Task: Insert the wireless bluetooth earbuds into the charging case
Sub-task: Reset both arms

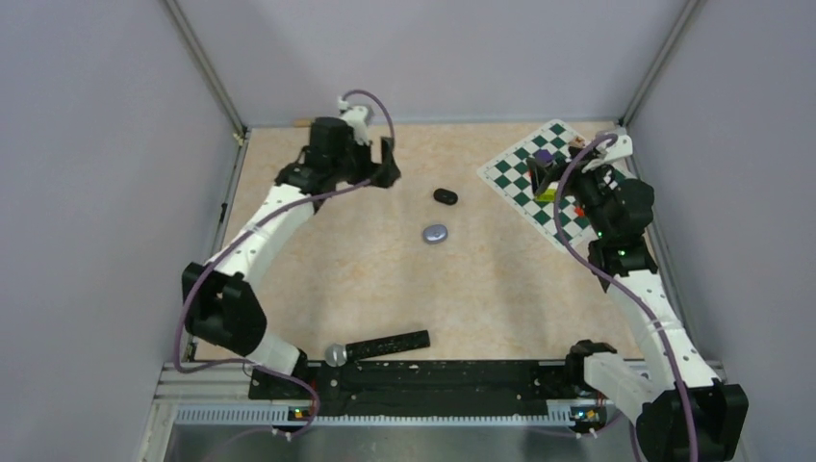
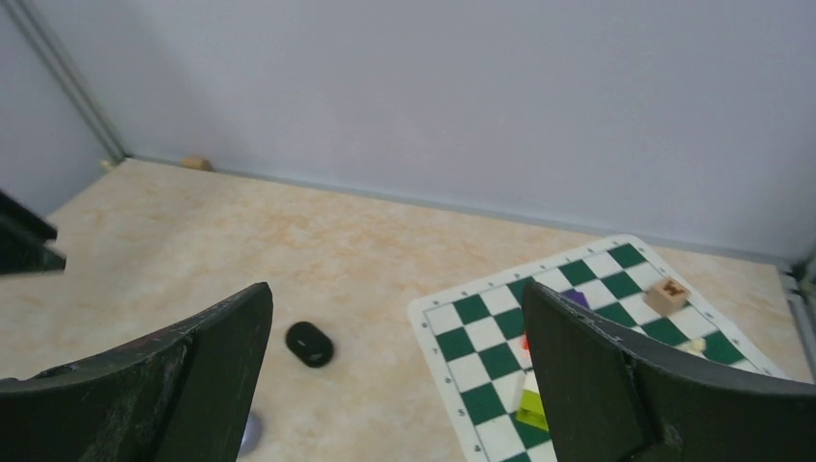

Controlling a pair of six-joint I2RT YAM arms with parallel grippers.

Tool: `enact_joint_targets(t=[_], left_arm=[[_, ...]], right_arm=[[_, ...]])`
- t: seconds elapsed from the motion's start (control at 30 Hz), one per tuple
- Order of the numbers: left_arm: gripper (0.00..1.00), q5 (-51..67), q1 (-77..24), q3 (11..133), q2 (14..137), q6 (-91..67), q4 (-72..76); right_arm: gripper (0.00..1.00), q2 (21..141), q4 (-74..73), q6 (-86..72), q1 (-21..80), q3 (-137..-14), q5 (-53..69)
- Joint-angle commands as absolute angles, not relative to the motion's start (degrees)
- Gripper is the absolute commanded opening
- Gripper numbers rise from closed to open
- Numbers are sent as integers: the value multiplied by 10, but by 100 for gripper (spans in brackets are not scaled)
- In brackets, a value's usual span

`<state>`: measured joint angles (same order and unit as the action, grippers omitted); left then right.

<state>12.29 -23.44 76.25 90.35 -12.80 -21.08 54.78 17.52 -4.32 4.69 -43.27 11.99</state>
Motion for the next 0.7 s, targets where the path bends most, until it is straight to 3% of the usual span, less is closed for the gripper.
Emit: enact_joint_targets(t=[0.0, 0.2, 0.37, 0.67], left_arm=[[99, 89, -143, 833, 793, -64, -223], [99, -22, -101, 707, 596, 27, -111], [99, 24, -90, 670, 507, 79, -137], [99, 83, -83, 686, 512, 98, -179]], right_arm=[[99, 529, 208, -140, 48, -443, 220], [99, 518, 117, -186, 75, -514, 218], [99, 514, 6, -106, 107, -593, 228], [99, 511, -19, -43, 115, -605, 114]])
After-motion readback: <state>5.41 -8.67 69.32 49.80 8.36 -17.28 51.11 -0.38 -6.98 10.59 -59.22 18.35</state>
